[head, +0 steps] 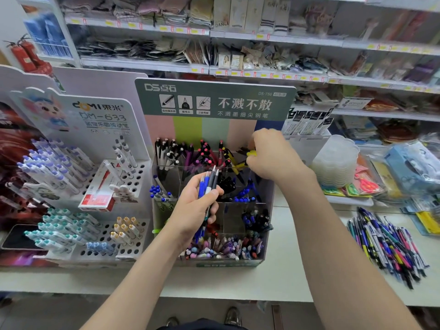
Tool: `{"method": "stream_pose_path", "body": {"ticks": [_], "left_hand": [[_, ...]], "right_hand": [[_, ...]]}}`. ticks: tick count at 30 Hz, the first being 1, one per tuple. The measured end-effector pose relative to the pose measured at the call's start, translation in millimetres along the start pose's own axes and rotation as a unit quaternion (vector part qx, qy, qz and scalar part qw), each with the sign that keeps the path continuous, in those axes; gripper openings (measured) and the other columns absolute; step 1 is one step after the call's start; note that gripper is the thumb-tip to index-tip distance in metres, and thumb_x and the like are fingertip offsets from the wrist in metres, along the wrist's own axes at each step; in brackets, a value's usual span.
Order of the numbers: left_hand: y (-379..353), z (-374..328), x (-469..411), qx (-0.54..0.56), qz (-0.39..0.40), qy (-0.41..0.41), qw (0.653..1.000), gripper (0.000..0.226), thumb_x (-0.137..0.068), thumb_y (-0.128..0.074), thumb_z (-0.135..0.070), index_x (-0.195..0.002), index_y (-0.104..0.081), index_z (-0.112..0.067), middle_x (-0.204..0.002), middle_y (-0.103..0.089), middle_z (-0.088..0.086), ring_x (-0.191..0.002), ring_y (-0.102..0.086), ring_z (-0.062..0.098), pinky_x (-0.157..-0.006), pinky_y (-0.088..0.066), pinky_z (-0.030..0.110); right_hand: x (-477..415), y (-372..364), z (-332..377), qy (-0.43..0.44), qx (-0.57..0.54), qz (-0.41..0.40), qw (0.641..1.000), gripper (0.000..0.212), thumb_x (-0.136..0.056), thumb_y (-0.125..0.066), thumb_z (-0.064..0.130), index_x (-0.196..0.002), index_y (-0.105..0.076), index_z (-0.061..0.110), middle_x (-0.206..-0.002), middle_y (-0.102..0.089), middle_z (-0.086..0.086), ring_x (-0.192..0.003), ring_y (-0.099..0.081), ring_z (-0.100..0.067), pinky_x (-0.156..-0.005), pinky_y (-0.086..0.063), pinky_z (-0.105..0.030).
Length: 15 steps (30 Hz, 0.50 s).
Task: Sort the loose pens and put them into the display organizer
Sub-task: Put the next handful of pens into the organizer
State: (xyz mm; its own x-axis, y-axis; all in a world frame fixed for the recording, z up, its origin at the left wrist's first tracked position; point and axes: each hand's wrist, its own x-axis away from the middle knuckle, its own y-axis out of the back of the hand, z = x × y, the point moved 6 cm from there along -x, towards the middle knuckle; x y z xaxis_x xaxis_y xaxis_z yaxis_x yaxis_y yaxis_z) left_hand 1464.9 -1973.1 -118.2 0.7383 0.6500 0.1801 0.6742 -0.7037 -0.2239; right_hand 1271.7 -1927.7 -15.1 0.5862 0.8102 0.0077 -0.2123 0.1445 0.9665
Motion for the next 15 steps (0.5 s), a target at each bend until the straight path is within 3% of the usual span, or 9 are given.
{"method": "stream_pose_path", "body": {"ticks": [3,7,10,15], "left_hand": [[2.9,-0.5,0.2,0.004,-0.002,-0.002,1.000,0.036,-0.107,-0.057,-0.006,-0.139,-0.056,-0.023,-0.107,-0.071,0.005,-0.067,-0.051,0.015,-0.052,-0.043,0.030],[7.3,-2.9,-0.3,0.011,-0.009,-0.004,1.000,0.036,-0.107,-0.057,-0.006,-0.139,-0.056,-0.023,-0.107,-0.071,0.006,-0.066,-0.051,0.014,-0.052,-0.043,0.029],[6.8,-3.2,-1.1,0.025,-0.009,-0.004,1.000,0.035,-0.107,-0.057,-0.005,-0.138,-0.056,-0.021,-0.105,-0.070,0.007,-0.065,-0.050,0.014,-0.051,-0.041,0.028],[2.6,-3.4,-0.9,0.026,0.002,-0.004,1.000,0.033,-0.107,-0.057,-0.005,-0.137,-0.057,-0.020,-0.104,-0.070,0.005,-0.066,-0.050,0.015,-0.051,-0.041,0.029]], "right_hand": [[-14.6,3.0,4.6,0.022,0.008,-0.034,0.999,0.014,-0.082,-0.073,0.005,-0.092,-0.065,0.009,-0.103,-0.057,-0.014,-0.092,-0.057,-0.040,-0.072,-0.050,-0.041],[-19.1,6.2,13.2,0.079,0.002,-0.053,0.995,0.023,-0.078,-0.083,0.007,-0.096,-0.077,0.018,-0.105,-0.066,-0.011,-0.092,-0.063,-0.037,-0.079,-0.059,-0.044],[-16.6,2.0,25.5,0.131,0.093,-0.016,0.987,0.015,-0.085,-0.078,0.005,-0.097,-0.074,0.013,-0.105,-0.064,-0.013,-0.088,-0.060,-0.039,-0.076,-0.057,-0.045],[-19.5,18.1,25.3,0.132,0.161,-0.020,0.978,0.012,-0.081,-0.070,0.002,-0.086,-0.064,0.011,-0.081,-0.048,-0.006,-0.081,-0.060,-0.038,-0.064,-0.049,-0.037]]}}
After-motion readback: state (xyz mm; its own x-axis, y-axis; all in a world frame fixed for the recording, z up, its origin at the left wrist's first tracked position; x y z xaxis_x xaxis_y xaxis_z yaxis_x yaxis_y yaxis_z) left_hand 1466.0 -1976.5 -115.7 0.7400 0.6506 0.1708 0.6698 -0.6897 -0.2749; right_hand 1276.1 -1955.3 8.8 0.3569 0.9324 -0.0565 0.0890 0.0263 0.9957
